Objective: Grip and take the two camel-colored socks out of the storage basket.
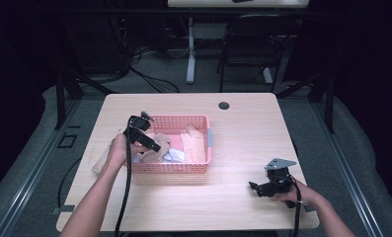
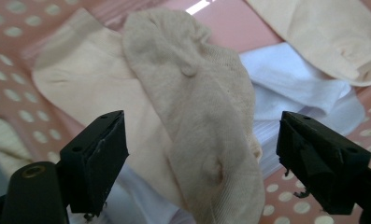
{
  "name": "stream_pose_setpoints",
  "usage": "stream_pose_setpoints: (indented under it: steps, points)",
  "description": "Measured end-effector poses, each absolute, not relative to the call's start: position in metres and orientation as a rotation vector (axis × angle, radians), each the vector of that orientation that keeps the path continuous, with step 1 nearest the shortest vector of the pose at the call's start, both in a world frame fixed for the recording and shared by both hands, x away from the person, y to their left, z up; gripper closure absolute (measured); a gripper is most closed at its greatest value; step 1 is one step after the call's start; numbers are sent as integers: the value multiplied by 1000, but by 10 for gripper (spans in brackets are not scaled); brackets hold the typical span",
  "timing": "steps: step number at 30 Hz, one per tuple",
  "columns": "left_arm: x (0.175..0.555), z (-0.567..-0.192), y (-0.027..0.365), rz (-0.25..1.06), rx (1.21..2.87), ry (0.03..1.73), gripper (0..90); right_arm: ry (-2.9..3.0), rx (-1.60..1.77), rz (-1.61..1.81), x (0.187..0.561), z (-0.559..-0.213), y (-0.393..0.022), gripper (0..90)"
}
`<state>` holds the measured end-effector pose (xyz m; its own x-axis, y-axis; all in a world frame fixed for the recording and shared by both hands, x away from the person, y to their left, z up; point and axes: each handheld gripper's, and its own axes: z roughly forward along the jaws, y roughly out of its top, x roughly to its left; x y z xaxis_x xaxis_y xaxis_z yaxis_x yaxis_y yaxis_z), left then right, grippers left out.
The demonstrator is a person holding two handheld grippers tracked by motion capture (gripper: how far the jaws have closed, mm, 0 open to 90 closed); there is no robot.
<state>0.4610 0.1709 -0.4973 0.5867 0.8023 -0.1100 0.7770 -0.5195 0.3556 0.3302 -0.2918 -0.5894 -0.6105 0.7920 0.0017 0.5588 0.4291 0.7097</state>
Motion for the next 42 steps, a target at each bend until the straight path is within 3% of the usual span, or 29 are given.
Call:
stream_pose_setpoints:
  steps: [6,8,23,42]
  points:
    - [465,-512,158,9,2506,1280,319,2359,1153,979,331,-589,-292,0]
    - [466,-515,157,10,2521,1292,417,2360,1152,973,331,-589,-292,0]
    - [468,-525,166,-42,2542,1342,771,2355,1159,982,330,-589,-292,0]
    - [463,-486,182,112,2467,1287,812,2355,1159,982,330,-589,-292,0]
